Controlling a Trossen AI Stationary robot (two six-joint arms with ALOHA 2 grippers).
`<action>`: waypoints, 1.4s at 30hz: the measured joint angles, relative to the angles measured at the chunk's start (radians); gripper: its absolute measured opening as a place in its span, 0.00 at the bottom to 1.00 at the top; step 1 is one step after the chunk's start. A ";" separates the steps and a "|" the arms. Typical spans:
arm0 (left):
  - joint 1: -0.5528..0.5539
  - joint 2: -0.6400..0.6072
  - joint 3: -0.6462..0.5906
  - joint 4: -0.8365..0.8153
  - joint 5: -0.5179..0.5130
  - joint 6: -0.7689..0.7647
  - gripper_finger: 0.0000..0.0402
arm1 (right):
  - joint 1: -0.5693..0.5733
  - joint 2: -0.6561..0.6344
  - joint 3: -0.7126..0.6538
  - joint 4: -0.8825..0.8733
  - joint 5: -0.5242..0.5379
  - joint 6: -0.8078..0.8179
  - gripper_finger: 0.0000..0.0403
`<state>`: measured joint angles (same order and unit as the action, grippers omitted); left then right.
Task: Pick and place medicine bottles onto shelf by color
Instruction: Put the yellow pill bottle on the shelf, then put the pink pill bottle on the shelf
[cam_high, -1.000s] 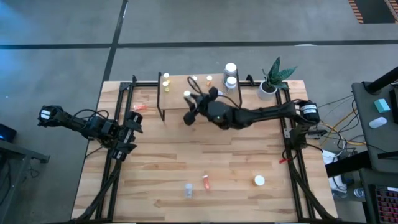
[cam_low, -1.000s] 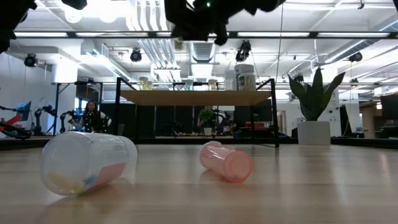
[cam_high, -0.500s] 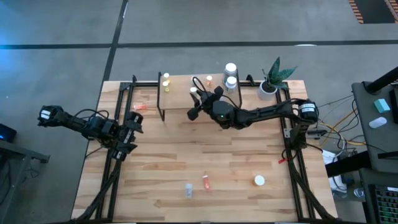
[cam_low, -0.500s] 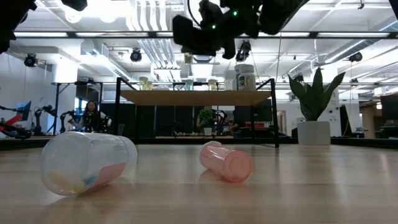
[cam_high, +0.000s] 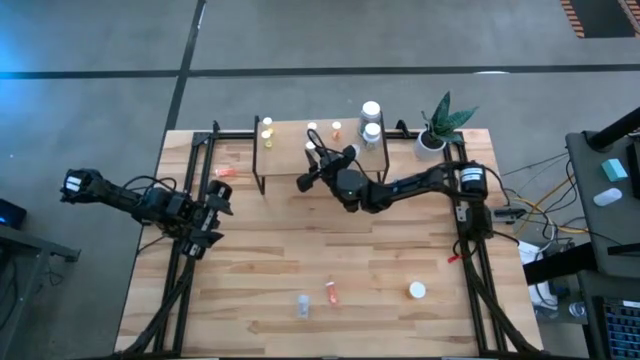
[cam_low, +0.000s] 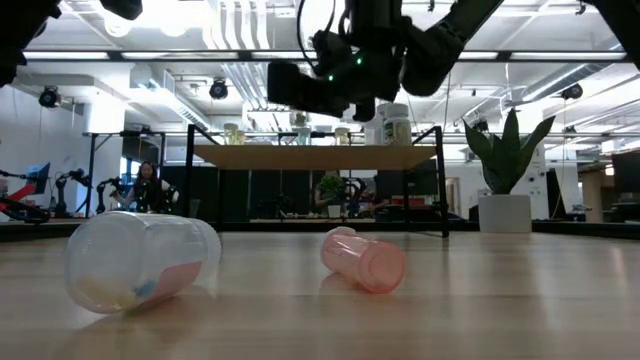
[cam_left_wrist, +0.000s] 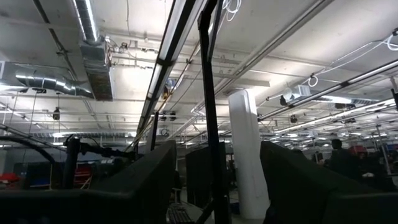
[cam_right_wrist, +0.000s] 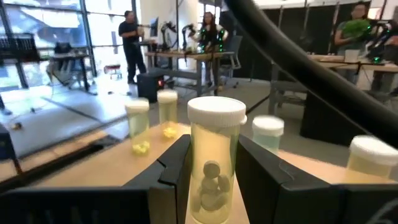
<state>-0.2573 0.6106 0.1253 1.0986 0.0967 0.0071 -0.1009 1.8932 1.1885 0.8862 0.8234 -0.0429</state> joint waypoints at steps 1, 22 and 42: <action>0.000 0.002 0.001 0.000 0.000 0.000 0.54 | 0.000 0.008 0.000 0.004 0.002 -0.007 0.25; 0.000 0.009 0.005 0.000 0.000 0.000 0.54 | -0.043 0.087 0.065 -0.090 0.014 0.042 0.26; 0.000 0.011 0.005 0.000 0.000 0.000 0.54 | -0.015 0.075 0.066 -0.104 0.014 0.026 0.54</action>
<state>-0.2573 0.6214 0.1303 1.0988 0.0963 0.0067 -0.1161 1.9678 1.2549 0.7822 0.8373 -0.0172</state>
